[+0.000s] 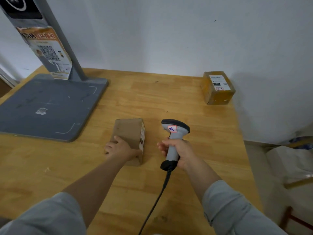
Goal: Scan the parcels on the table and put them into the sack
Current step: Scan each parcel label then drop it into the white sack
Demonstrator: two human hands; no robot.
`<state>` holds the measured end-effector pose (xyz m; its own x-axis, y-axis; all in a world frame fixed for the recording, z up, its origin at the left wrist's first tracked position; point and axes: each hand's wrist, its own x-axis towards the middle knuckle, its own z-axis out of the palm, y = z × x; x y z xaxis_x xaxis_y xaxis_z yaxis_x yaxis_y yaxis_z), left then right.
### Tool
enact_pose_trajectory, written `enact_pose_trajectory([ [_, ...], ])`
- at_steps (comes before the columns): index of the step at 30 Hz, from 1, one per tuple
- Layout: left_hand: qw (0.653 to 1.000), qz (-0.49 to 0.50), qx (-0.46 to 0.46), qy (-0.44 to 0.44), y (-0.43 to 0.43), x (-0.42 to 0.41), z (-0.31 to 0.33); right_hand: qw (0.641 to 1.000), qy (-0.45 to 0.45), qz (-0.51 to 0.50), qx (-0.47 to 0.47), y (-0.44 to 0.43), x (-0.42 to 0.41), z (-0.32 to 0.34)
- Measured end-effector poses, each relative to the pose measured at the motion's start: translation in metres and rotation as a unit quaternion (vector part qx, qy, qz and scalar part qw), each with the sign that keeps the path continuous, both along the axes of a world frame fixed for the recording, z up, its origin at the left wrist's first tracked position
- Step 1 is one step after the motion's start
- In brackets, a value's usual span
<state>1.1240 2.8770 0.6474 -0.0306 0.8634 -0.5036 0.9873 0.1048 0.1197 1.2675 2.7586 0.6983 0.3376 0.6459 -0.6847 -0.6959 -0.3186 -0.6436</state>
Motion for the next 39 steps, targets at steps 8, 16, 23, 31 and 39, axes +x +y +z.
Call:
enact_pose_trajectory([
  [8, 0.904, 0.131, -0.090, -0.396, 0.035, -0.077, 0.035, 0.994, -0.011, 0.104, 0.040, 0.010, -0.023, 0.025],
  [16, 0.887, 0.148, 0.008, -0.437, 0.035, -0.131, 0.054, 0.975, -0.061, 0.192, 0.091, 0.027, -0.065, 0.063],
  [23, 0.876, 0.165, 0.066, -0.448, 0.029, -0.153, 0.053, 0.967, -0.071, 0.216, 0.111, 0.033, -0.091, 0.079],
  [31, 0.883, 0.187, 0.070, -0.425, 0.021, -0.181, 0.051, 0.963, -0.083, 0.223, 0.127, 0.033, -0.111, 0.089],
  [39, 0.884, 0.203, 0.082, -0.413, 0.009, -0.199, 0.055, 0.959, -0.086, 0.237, 0.126, 0.032, -0.129, 0.094],
])
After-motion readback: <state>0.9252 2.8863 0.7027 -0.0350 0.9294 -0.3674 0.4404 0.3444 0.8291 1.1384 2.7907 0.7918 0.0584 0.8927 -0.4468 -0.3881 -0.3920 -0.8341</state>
